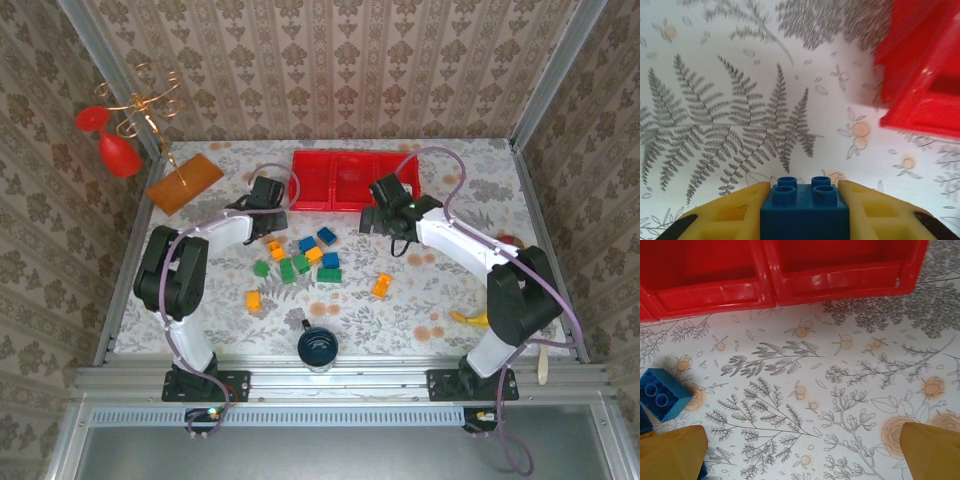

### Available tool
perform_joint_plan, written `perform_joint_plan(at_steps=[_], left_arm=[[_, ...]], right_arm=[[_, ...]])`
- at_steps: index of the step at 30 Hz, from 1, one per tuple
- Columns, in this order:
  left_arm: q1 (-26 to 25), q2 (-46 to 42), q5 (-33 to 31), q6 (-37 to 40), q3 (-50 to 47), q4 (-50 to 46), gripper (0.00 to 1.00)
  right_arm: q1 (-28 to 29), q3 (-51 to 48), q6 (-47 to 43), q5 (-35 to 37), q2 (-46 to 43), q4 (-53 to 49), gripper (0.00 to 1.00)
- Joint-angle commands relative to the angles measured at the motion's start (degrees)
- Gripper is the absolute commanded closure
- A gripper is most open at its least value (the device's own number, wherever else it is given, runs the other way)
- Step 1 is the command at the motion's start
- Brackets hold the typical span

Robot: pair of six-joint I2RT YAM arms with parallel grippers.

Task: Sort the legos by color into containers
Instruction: Pick up the lego from the middle-left of the table, then place the lego in the container.

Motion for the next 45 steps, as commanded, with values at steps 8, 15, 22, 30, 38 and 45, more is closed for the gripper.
perform_joint_plan(at_steps=[8, 15, 22, 30, 38, 45], left_arm=[[-4.52, 1.07, -0.30, 8.58, 11.20, 4.05, 0.85], [-6.77, 8.38, -0.53, 13.34, 20.70, 4.62, 0.84], [-7.00, 14.70, -1.07, 14.99, 28.10, 3.30, 0.82], [-7.53, 16.91, -1.75, 15.88, 30.29, 2.36, 0.75], [-7.53, 17.17, -3.99, 16.05, 29.91, 2.64, 0.71], [-7.54, 17.53, -4.41, 15.92, 30.46, 2.68, 0.54]], right_arm=[[0.33, -7.27, 4.84, 7.43, -8.83, 0.62, 0.00], [0.35, -11.65, 6.50, 9.91, -13.33, -0.99, 0.00], [0.33, -13.73, 7.68, 9.83, -16.13, -2.85, 0.00], [0.42, -16.43, 9.70, 7.40, -17.03, -5.35, 0.00], [0.85, -19.32, 12.26, 4.86, -18.26, -5.54, 0.00], [2.67, -20.38, 14.47, 2.82, -17.45, -6.39, 0.00]])
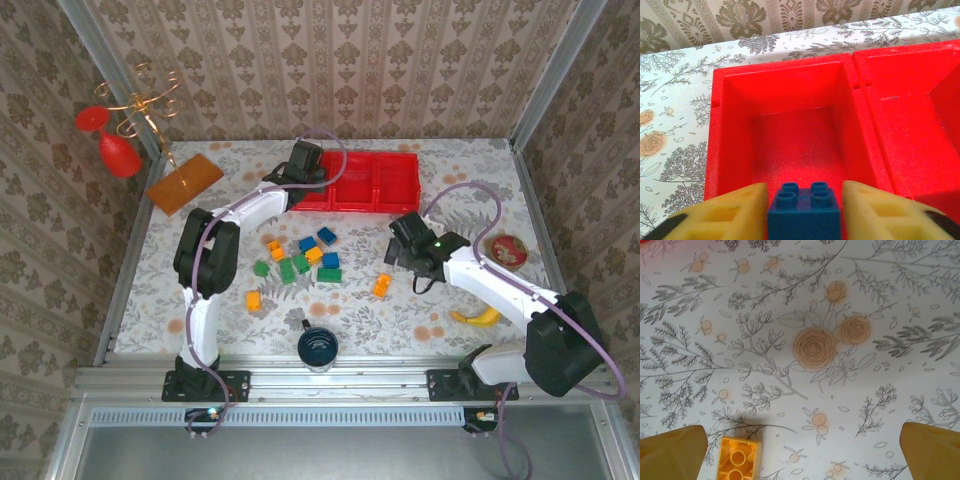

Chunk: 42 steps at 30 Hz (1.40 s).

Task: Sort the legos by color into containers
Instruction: Place the lego in the container, then pick up the lego from the center of the table.

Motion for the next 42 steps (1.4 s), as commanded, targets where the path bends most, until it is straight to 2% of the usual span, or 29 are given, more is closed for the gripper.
perform_joint_plan(at_steps=[1, 8, 16, 19, 21, 26, 33, 42], left_arm=[[-0.14, 1.07, -1.30, 0.49, 2.24, -0.20, 0.53], [-0.31, -0.90, -0.99, -0.34, 1.22, -0.31, 0.44], [-0.62, -7.75, -0.18, -2.26, -3.93, 0.65, 0.31], [-0.67, -11.75, 0.32, -3.56, -8.01, 1.98, 0.17], [-0.67, -14.79, 0.16, -4.31, -11.23, 2.99, 0.01], [-0.67, -22.12, -2.82, -5.55, -18.97, 4.46, 0.00], [-0.11, -32.21, -6.68, -6.77, -30.69, 7.61, 0.00], [3.99, -39.49, -6.00, -10.99, -41.02, 8.01, 0.00]], right_arm=[[1.32, -1.32, 2.99, -1.22, -0.18, -1.96, 0.00], [3.80, -1.70, 5.27, -2.24, 0.43, -1.64, 0.03], [6.24, -3.01, 7.81, -5.30, 1.53, 0.05, 0.11], [7.77, -3.15, 8.77, -5.50, 2.54, 0.19, 0.13], [8.59, -3.35, 9.44, -5.98, 3.05, 0.67, 0.15], [9.63, -3.29, 10.23, -7.87, 6.06, 2.40, 0.19], [10.71, -2.46, 10.81, -8.91, 8.85, 4.40, 0.20], [10.71, -0.02, 10.93, -9.62, 13.42, 4.28, 0.20]])
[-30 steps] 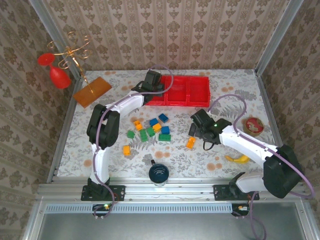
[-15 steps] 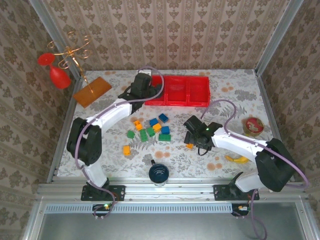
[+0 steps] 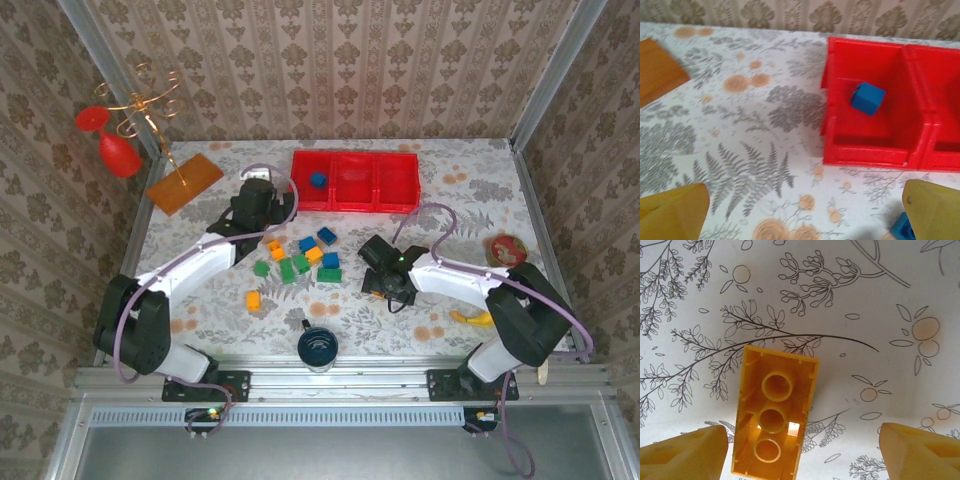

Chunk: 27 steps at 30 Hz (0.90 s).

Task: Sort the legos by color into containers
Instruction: Pick up the lego from the center of the table.

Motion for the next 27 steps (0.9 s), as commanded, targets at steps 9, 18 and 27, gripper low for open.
perform_joint_plan(at_steps=[9, 18, 27], left_arm=[[3.53, -4.61, 1.39, -5.47, -5.74, -0.16, 0.00], [5.90, -4.32, 2.60, -6.00, -6.10, -0.27, 0.00], [6.40, -4.32, 3.07, -6.42, -6.54, -0.33, 0.00]], right_arm=[[0.07, 4.78, 1.52, -1.92, 6.12, -1.52, 0.21], [-0.36, 5.40, 0.64, -2.12, 7.84, -1.97, 0.33], [-2.33, 5.66, -1.42, -0.65, 6.65, -2.48, 0.36]])
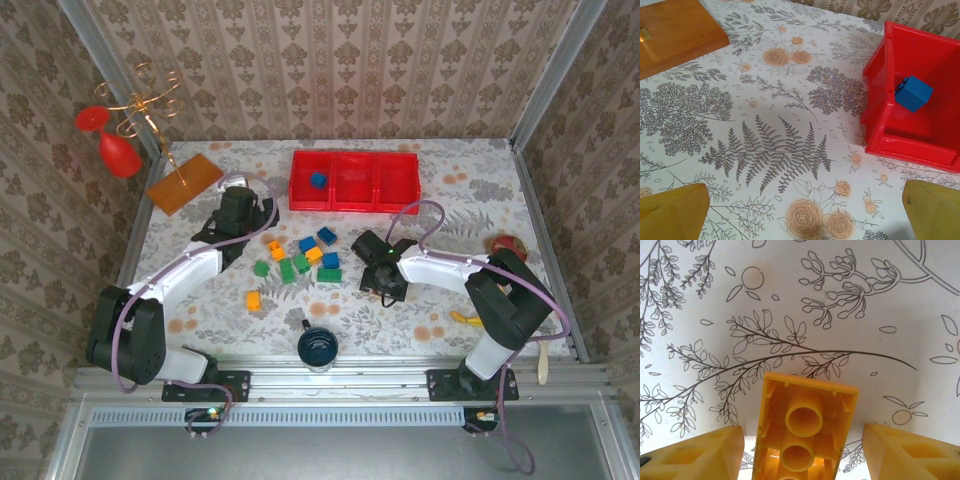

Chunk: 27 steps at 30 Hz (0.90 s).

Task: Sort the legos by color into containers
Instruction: Pick up the lego from the center of the table.

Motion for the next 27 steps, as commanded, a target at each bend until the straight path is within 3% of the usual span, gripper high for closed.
perform_joint_plan(at_steps=[1, 21, 27], left_arm=[[0.52, -0.97, 0.53, -1.39, -0.91, -0.30, 0.00], [2.17, -1.84, 1.46, -2.67, -2.84, 0.16, 0.00], [2.80, -2.60, 1.43, -2.79, -3.68, 0.17, 0.00]], right_arm=[[-0.88, 1.54, -1.15, 1.23, -0.08, -1.96, 0.37], [-1.37, 5.68, -6.59, 2.50, 1.20, -3.73, 0.72], [-2.43, 9.59, -10.95, 4.30, 1.02, -4.01, 0.75]])
